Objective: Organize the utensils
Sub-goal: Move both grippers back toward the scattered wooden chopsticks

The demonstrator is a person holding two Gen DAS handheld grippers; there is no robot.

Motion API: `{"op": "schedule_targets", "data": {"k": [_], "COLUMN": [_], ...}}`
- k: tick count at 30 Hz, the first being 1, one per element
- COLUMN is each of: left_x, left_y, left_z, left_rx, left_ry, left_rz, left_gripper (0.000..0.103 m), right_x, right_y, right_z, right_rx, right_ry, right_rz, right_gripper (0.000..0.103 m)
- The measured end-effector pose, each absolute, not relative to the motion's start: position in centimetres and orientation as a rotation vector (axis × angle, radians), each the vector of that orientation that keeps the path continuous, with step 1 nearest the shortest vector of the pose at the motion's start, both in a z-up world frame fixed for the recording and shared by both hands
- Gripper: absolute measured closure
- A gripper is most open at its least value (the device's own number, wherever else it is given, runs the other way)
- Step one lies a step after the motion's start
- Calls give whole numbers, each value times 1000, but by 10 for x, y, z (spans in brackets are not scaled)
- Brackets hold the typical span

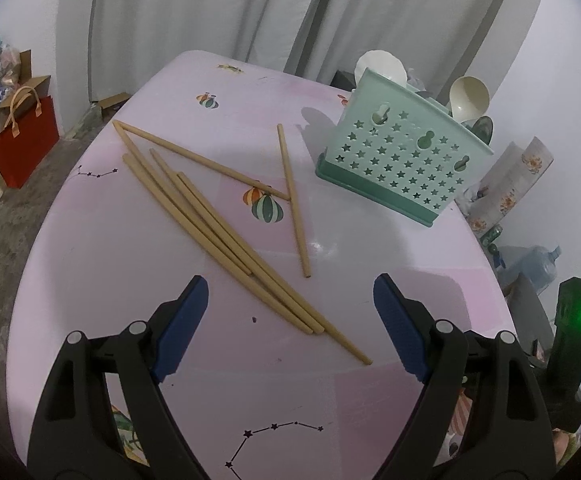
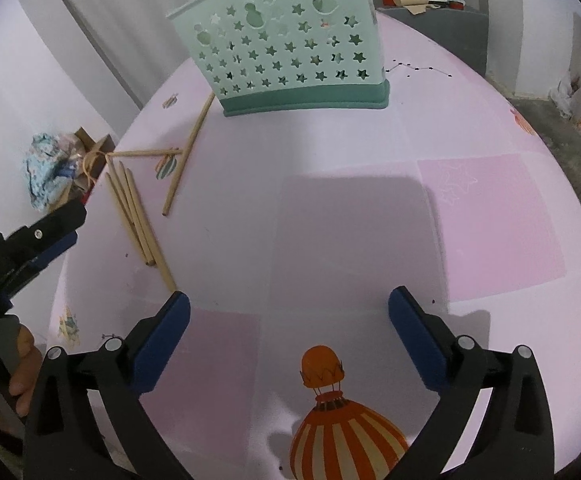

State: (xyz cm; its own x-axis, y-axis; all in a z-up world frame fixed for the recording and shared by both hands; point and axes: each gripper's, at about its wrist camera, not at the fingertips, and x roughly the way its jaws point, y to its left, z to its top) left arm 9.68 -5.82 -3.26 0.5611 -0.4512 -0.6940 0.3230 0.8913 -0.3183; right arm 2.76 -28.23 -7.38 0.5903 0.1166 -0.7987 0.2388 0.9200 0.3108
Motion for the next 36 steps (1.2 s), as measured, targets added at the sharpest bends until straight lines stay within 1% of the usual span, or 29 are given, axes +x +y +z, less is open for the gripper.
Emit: {"op": "schedule_targets", "data": {"k": [8,19,20,23,25,27,29,31,34,36], "left_x": [93,92,94,106,116,126,138,152,174,197], "left_y": [-42,-11,-10,-10,-14,-18,-19,-20,-21,-19], "left_z": [-29,-20,-20,-21,-17,-12,-7,-3,-2,-4], "left_rx": [-193,-210,-214,-224,-231,-239,-264,-297,-341,-387], "left_ry": [837,805,808,826,826,813,801,799,815,850], "left_rz": [-405,-280,-273,-270,-293,-315,-324,-336,-346,-357], "left_gripper": [22,23,25,34,42,46,50,58,63,63], "right_x": [18,11,11,10,11,10,9,7,4,3], "right_y": [-290,-300,-300,-297,-293,-291,-293,-295,-300,-303], "right_z": [-76,-78,-78,-78,-77,-77,-78,-78,-79,-79], "right_rx": [479,526,518,480,450,436,446,466,509,532], "right_ry": [870,826,826,830,840,846,844,838,824,819], "right_rz": [-44,24,32,39,35,35,40,48,66,76], "right_gripper": [6,6,6,6,6,6,6,6,6,6]}}
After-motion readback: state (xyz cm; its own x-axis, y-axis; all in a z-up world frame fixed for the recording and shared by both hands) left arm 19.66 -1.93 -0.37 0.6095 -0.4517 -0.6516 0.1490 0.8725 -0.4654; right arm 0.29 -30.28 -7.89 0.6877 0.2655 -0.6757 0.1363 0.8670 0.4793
